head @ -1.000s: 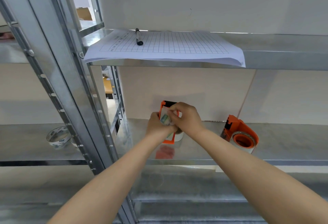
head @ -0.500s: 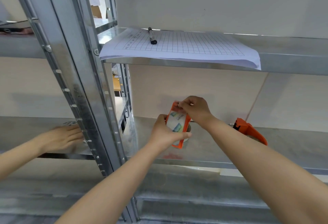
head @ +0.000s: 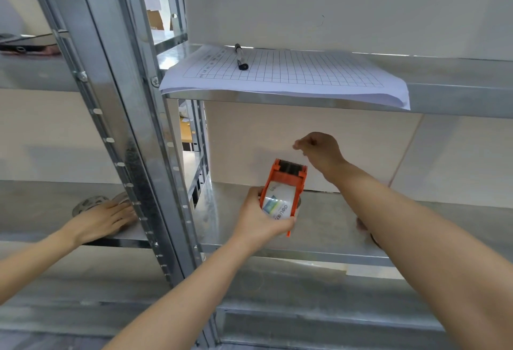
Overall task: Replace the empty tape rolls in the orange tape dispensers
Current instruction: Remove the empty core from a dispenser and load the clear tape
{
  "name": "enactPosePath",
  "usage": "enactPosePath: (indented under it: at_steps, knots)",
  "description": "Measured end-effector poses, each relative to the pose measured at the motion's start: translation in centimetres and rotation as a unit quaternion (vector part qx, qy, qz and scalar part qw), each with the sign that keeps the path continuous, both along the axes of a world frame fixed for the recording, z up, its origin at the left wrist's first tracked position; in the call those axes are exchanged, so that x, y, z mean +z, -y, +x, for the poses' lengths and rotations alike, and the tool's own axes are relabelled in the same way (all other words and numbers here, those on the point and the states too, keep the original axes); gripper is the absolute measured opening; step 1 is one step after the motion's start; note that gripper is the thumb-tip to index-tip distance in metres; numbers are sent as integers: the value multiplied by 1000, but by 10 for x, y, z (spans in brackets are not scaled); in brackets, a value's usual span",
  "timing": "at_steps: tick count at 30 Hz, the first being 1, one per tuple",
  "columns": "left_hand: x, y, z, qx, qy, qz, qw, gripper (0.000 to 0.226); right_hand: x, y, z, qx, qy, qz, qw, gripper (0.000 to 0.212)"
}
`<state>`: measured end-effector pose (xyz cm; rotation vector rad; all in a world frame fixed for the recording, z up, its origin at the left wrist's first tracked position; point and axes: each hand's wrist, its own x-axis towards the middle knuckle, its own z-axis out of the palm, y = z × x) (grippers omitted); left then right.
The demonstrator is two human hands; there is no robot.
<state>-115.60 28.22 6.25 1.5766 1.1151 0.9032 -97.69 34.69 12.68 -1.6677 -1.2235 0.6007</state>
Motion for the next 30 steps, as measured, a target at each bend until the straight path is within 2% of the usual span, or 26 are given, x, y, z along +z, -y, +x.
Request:
enactPosePath:
  at_steps: [2, 6, 13, 16, 22, 26, 30]
  knots:
    - [1, 2, 0, -7, 5, -4, 1000, 65, 0, -2, 0, 5, -13, 1, 1000, 20]
    - [-4, 8, -6, -39, -3, -2, 999, 64, 4, -2, 9, -35, -124, 26, 991, 18]
    - [-1, 21, -10, -39, 42, 2, 998, 66, 9, -1, 17, 3, -156, 18, 988, 16]
    - [1, 22, -12, -37, 29, 10, 999, 67, 5, -2, 20, 3, -202, -24, 979, 15]
    - [0, 27, -15, -31, 3, 26, 999, 63, -8, -5, 22, 10, -237, -131, 963, 15]
    - [1, 26, -16, -30, -4, 38, 999, 62, -19, -2, 27, 32, -292, -236, 926, 17]
    - [5, 21, -16, -35, -7, 54, 998, 61, -31, 2, 28, 69, -353, -295, 885, 21]
